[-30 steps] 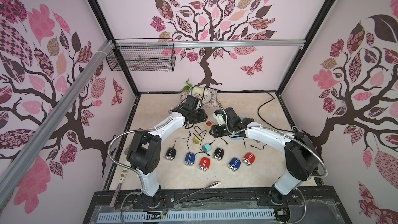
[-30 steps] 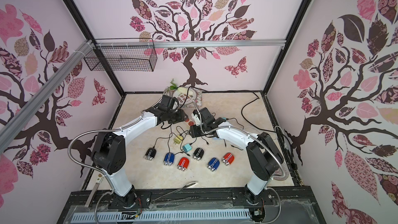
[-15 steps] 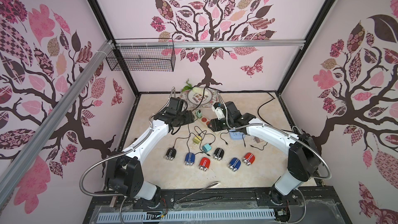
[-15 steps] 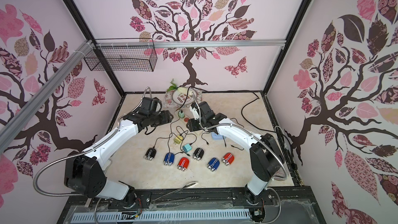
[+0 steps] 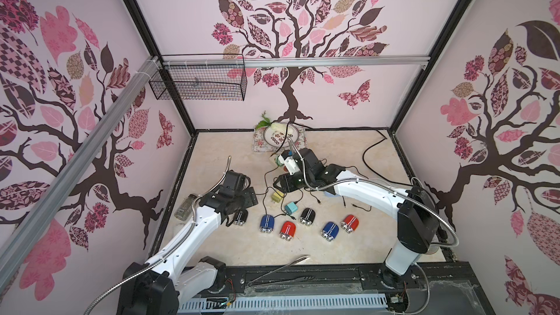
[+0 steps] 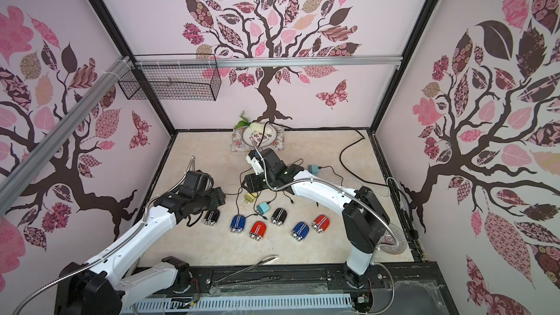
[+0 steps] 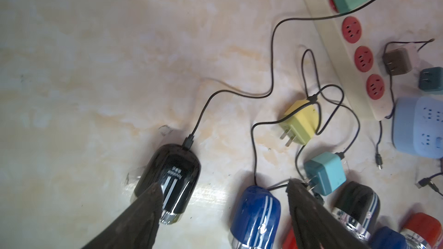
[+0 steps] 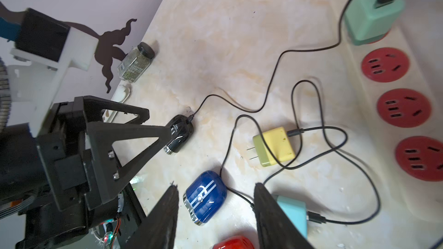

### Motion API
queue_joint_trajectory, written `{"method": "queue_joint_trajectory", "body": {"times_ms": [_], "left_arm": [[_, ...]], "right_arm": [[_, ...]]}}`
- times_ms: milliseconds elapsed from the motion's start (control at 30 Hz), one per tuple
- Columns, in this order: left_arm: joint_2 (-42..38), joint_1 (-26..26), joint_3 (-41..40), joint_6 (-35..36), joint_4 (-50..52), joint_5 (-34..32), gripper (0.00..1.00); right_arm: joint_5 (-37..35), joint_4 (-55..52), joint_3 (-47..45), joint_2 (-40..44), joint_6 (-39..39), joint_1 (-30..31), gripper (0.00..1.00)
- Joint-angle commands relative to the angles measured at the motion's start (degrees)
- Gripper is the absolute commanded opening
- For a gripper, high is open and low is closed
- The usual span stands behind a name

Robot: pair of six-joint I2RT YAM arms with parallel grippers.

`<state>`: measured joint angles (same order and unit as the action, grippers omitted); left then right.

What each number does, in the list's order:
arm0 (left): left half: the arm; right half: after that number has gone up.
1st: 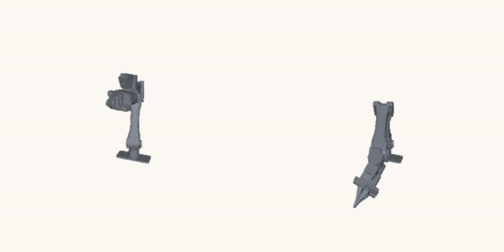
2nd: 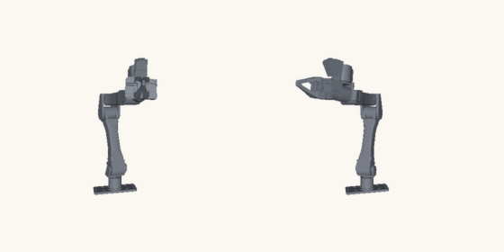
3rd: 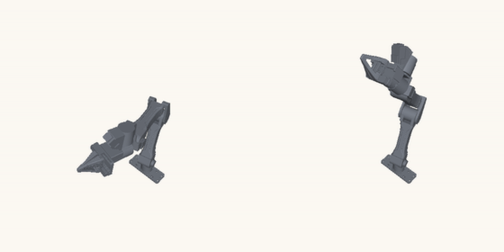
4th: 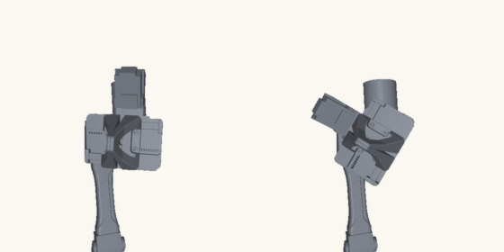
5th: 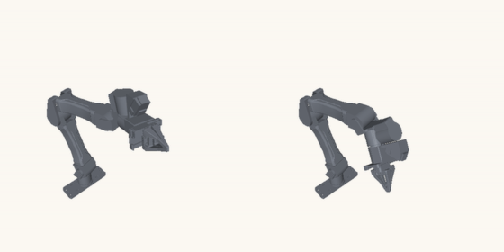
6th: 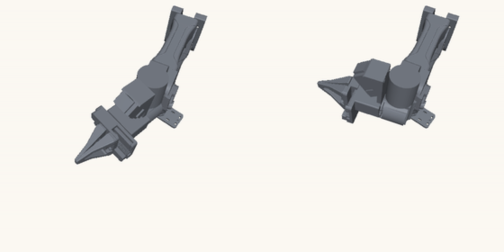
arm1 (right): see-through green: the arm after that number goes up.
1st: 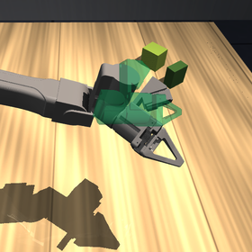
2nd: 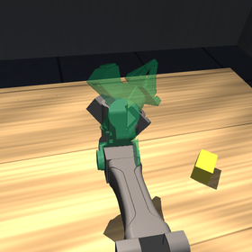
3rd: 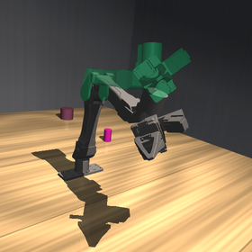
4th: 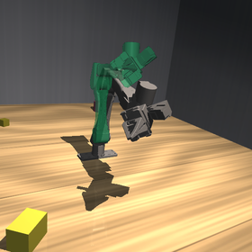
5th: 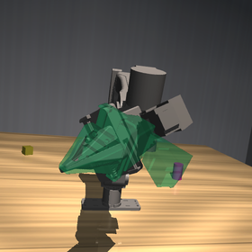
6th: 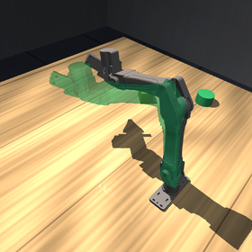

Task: Unplug the electric shaver
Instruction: Pick up the electric shaver from the center of the board.

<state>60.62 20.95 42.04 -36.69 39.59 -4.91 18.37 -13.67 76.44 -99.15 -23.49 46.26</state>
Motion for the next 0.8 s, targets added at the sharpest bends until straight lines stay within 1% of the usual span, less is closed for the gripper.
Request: {"method": "queue_joint_trajectory", "body": {"times_ms": [0,167,367,500,667,767], "left_arm": [[-2.56,0.36,-3.76,-3.54,1.67,-3.82,0.84],[-3.43,0.5,-7.71,-4.87,2.84,-5.01,0.85],[-1.49,0.5,-10.73,-4.51,-0.59,-4.21,0.86],[1.97,1.31,-10.66,-3.42,-2.28,-3.79,0.86],[4.33,2.88,-10.36,-2.25,-4.67,-4.86,0.85],[5.97,3.68,-10.14,-1.86,-5.52,-4.3,0.84]], "right_arm": [[4.02,4.13,-0.58,-1.36,-3.81,0.46,0.54],[4.29,4.74,-0.85,-2.75,-4.71,2.22,0.55],[5.36,5.76,-1.38,-4.17,-5.69,3.3,0.55],[5.34,5.79,-1.39,-4.9,-5.78,3.84,0.55],[5.18,6.16,-2.27,-5.08,-5.87,3.84,0.55],[5.29,6.31,-2.77,-5.3,-5.97,3.84,0.55]]}}
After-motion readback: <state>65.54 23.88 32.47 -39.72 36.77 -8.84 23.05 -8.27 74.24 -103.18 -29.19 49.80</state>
